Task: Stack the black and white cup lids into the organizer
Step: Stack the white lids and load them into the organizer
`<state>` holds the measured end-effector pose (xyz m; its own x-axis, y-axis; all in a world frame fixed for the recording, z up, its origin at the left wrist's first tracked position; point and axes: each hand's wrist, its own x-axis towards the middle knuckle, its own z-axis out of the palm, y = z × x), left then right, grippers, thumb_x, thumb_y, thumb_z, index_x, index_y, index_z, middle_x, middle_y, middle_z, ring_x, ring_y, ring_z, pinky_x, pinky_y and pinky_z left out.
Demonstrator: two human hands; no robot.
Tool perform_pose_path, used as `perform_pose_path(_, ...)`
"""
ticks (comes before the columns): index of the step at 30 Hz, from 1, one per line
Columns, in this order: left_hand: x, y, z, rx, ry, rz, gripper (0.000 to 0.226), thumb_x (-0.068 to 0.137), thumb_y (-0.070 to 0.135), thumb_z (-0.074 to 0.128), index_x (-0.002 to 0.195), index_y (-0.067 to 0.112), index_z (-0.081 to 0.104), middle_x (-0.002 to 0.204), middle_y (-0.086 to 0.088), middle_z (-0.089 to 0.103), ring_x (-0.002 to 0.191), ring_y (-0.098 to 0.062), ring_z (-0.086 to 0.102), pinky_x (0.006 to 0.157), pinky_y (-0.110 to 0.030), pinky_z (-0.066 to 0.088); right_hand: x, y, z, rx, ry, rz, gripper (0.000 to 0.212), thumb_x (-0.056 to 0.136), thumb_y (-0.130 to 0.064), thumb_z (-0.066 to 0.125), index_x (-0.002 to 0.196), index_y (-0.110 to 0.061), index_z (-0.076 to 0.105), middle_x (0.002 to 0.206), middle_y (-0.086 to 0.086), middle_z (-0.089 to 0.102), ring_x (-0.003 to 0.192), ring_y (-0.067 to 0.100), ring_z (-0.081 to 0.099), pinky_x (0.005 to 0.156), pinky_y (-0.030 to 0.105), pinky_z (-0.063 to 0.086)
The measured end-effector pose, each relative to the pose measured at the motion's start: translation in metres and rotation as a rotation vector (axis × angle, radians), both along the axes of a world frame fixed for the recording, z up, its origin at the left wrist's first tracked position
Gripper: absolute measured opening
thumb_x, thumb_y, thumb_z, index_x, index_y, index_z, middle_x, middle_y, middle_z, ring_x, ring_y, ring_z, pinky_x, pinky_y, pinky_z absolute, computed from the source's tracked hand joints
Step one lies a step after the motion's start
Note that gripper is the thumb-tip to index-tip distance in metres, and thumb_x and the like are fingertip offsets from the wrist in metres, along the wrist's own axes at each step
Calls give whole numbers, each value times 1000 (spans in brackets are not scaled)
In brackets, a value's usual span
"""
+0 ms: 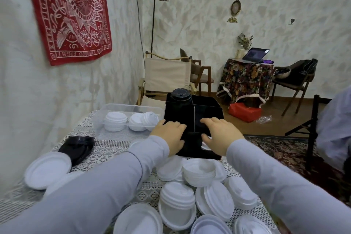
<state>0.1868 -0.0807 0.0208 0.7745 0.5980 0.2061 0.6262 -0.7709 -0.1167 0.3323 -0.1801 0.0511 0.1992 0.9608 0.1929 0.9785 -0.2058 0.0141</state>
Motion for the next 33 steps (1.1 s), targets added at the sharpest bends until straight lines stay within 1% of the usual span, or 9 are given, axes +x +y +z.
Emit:
perform_pose_path(3,-31,-9,14,-2,7,23,45,92,36,45,134,20,40,130,-2,51,118,-25,47,100,-39,30,-20,4,13,16,37,44,54,96,-36,42,146,-25,26,143,1,40,127,24,40,101,35,39)
perform_pose_path(7,-83,-10,22,-34,13,127,45,94,36,45,136,21,40,132,-4,50,117,-28,49,90,-36,39,-62,15,19,45,46,128,52,96,-37,43,145,-27,28,144,0,40,129,23,39,99,36,40)
perform_pose_path(10,-125,0,20,-69,58,197,50,93,38,45,139,25,36,137,-1,45,122,-25,46,94,-38,43,-94,27,15,35,33,209,51,96,-36,42,144,-25,30,143,0,41,128,24,40,99,36,40)
perform_pose_path(13,-165,14,26,-72,105,311,51,93,40,46,140,26,35,142,1,41,126,-23,43,98,-39,42,-121,41,10,-2,29,256,51,94,-33,43,144,-25,31,145,0,39,129,24,39,101,37,39)
perform_pose_path(19,-234,38,23,-119,142,535,46,93,37,46,137,23,40,136,-2,44,119,-25,48,93,-38,45,-176,76,-11,-91,30,307,49,94,-33,44,141,-23,34,141,4,43,126,27,41,95,40,43)
perform_pose_path(24,-261,47,2,-189,136,600,46,94,34,46,138,21,40,133,-5,45,118,-27,49,95,-38,43,-223,116,-34,-169,66,345,54,92,-30,48,142,-22,32,144,5,40,129,31,41,99,45,40)
perform_pose_path(27,-266,53,-8,-223,117,621,46,94,29,43,139,21,39,134,-5,44,118,-28,49,94,-36,43,-246,140,-45,-188,95,352,52,90,-30,48,139,-21,35,142,6,43,126,32,44,96,43,41)
perform_pose_path(30,-269,57,-13,-233,127,618,43,94,27,44,137,21,40,131,-7,48,117,-28,51,90,-33,41,-262,161,-54,-190,148,334,51,93,-33,44,141,-21,33,142,6,41,126,32,43,94,43,40)
perform_pose_path(33,-275,60,-13,-211,111,607,38,94,26,43,131,18,45,128,-8,53,114,-28,53,88,-33,42,-274,179,-60,-196,248,311,51,95,-40,39,142,-20,32,143,9,40,127,33,43,98,44,40)
